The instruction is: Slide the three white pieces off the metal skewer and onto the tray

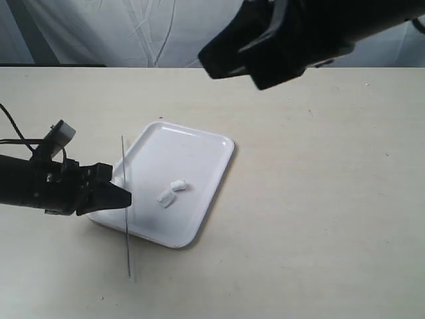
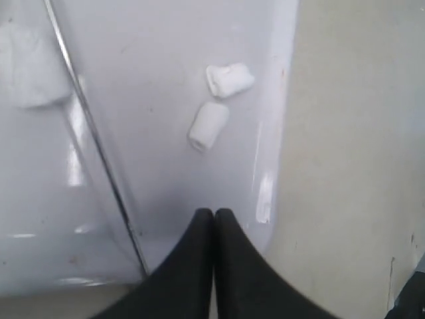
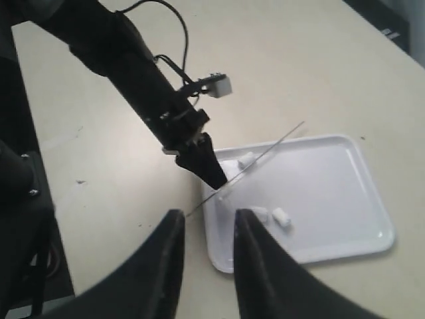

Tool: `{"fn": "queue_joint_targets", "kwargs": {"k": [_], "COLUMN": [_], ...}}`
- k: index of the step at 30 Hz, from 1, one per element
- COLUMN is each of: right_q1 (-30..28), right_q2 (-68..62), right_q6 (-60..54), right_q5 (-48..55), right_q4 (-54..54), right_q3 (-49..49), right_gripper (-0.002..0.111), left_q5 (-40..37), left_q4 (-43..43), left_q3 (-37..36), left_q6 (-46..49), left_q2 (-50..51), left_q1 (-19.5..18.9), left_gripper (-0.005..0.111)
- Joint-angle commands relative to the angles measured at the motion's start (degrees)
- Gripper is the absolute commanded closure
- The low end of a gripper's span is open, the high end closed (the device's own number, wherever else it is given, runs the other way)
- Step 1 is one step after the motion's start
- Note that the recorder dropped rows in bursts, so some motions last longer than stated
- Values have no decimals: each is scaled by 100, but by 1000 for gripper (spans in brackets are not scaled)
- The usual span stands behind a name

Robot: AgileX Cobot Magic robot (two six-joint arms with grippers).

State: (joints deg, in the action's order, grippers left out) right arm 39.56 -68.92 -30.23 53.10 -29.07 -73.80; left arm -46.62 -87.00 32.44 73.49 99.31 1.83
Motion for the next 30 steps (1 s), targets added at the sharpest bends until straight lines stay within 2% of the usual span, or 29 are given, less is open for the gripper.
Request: {"fn": "queue_joint_targets", "kwargs": {"k": [1,4,8,12,16,18,19,20,21,22,23,26,30], "right_q1": [-14,-14,-14,-14,-14,-14,-14,-14,-14,-14,-14,-14,-14], "right_q2": [415,667,1014,1277,1519,1775,1974,2098,2351,2482,2753,3451,4458], "right_q6": [746,1282,1738,1773,2200,2655,3023,3291,3986,4350,5231,7249,7673], "right_q5": [16,27,76,151,182,-75,-385,-565,-950,-1115,-1541,-2214,-2149], "right_q4": [968,1615,2292,2324,2853,3362,3702,3917,4475,4749,5493,7110,7402], "right_q3": [-20,-20,-20,-20,160,643,1089,1361,1920,2147,2708,3819,4436], "right_gripper": [83,89,109,109,109,109,109,109,109,109,109,109,109], "left_q5": [436,948,1357,1746,1827,1827,1655,1542,1294,1227,1182,1155,1575], "left_q4": [510,1037,1772,2789,4324,5239,6069,6505,7192,7383,7650,7755,7786], "left_q3": [33,33,33,33,33,-27,-48,-48,-48,-51,-148,-709,-1141], "left_q6": [-61,-515,-1038,-1968,-3286,-4249,-5023,-5376,-6115,-6307,-6553,-6889,-7203], "left_q2": [-768,-1374,-2372,-3408,-4718,-5554,-6068,-6260,-6734,-6916,-7360,-8262,-8935], "left_q1": [-3,-3,-3,-3,-3,-3,-3,-3,-3,-3,-3,-3,-3], "left_gripper": [107,107,107,107,107,107,107,107,107,107,107,107,107]}}
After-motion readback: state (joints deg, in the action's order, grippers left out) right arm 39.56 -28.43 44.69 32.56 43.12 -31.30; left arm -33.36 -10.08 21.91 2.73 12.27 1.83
